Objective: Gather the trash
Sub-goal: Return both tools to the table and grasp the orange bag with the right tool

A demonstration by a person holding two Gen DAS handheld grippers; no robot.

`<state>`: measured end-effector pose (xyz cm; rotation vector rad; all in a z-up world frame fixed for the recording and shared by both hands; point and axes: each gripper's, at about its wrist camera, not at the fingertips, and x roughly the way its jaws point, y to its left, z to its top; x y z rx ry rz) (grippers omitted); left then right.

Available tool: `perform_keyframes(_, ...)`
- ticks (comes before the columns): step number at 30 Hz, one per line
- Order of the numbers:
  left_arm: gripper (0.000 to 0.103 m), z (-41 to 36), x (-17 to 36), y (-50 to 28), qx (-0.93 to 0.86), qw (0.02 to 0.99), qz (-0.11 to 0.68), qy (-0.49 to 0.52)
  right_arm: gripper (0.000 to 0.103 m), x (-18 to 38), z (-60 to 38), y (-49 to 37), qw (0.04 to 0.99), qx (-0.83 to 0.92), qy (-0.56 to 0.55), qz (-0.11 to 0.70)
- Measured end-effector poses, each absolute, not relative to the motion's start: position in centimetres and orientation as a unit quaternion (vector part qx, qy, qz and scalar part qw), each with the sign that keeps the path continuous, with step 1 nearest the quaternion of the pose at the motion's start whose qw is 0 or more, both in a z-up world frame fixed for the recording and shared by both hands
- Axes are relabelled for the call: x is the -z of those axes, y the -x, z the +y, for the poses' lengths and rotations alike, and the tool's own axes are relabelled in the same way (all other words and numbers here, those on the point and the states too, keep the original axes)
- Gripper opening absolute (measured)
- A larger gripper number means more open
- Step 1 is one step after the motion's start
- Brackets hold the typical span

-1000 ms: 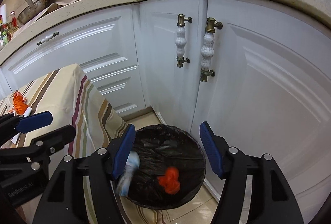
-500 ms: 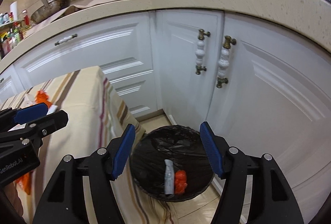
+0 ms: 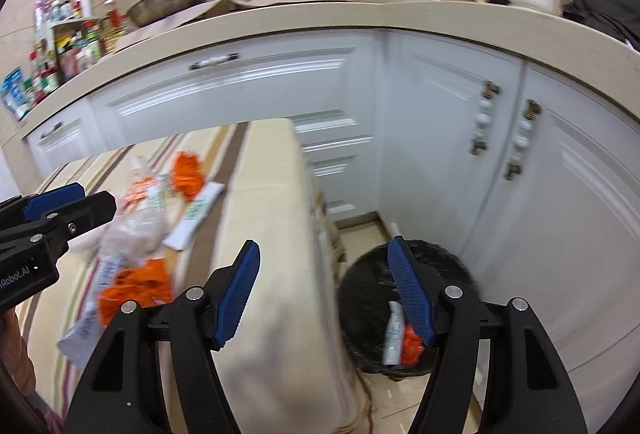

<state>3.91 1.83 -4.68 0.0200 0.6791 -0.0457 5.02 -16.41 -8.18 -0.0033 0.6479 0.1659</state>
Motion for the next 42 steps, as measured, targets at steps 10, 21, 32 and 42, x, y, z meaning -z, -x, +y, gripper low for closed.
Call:
perform_keyframes(10,0.056,10.7,5.4,0.4,-0.083,0.936,0.342,0.009,0.071,8.2,-10.3,-3.8,0.936,-0.149,0.014,0.319)
perform_keyframes(21,0.06,16.6,6.9,3.1,-0.137,0.924,0.355,0.042,0.075,10.0,-5.5,-3.4,0.922,-0.178,0.046,0.342)
perform_keyframes(32,0.061,17.1,8.1,3.5,-0.122,0.923,0.36,0.064,0.058,12.1,-4.4,-3.2,0.905,-0.182,0.044,0.383)
perform_keyframes(42,0.066,14.9,8.3,3.2,-0.092,0.925,0.362,0.066,0.048,11.4,-5.5,-2.4,0.91,-0.184,0.037,0.368)
